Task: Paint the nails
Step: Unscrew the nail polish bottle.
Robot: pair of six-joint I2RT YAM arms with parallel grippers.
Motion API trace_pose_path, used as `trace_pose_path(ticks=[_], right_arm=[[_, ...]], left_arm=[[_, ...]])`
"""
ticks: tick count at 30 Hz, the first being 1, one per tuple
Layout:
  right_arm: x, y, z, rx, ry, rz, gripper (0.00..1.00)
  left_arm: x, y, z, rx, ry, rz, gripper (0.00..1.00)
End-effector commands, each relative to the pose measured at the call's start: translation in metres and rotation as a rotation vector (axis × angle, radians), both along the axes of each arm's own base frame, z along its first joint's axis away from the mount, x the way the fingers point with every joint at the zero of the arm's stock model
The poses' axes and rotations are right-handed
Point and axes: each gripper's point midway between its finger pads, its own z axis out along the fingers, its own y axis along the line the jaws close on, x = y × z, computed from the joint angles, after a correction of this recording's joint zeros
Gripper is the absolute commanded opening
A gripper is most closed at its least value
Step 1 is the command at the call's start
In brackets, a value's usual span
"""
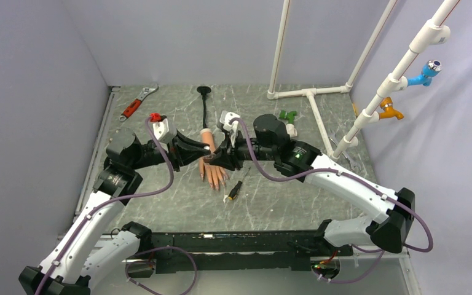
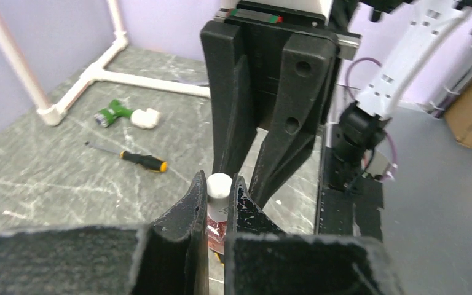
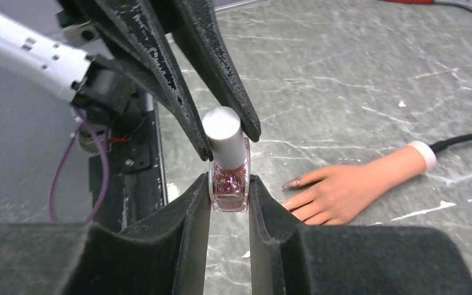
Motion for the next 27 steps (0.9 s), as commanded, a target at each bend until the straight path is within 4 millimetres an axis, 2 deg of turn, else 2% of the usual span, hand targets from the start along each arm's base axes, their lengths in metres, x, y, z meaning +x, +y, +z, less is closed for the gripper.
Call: trace_pose_path(ticks=[1,9,13,15,16,20,21,22,23,27], right_arm=[[0.042,0.011,0.060,0.165,-0.091,-0.195,0.00],[0.049,0.018,0.062,0.166,-0.094,-0.211,0.00],[0.050,0.018,0.057,0.156,-0.091,-0.213,0.00],[0.049,0.017,0.055,0.153,-0.091,-0.212,0.00],[0.049,0.017,0.053,0.148,-0.090,-0.211,0.00],[0.044,0.010,0.050,0.144,-0.103,-0.208,0.00],[0.044,0.008,0.048,0.141,-0.105,-0.212,0.00],[0.043,0.006,0.047,0.139,-0.105,-0.216,0.00],[0.042,0.004,0.046,0.135,-0.103,-0.217,0.00],[0.040,-0.002,0.034,0.089,-0.116,-0.207,0.00]], left_arm=[[0.012,0.004,0.001,0.001,0.020,0.094,0.00],[0.012,0.004,0.002,0.001,0.008,0.094,0.00],[0.009,0.004,0.000,0.014,0.015,0.083,0.13],[0.009,0.005,0.000,0.021,0.017,0.083,0.22],[0.008,0.005,0.000,0.024,0.015,0.081,0.31],[0.000,0.005,0.001,0.029,0.008,0.040,0.68],[-0.002,0.005,0.001,0.028,0.006,0.032,0.80],[-0.001,0.006,0.001,0.026,0.005,0.042,0.95],[0.000,0.008,0.002,0.022,0.000,0.052,0.99],[0.000,0.017,0.010,-0.002,-0.039,0.076,0.99]])
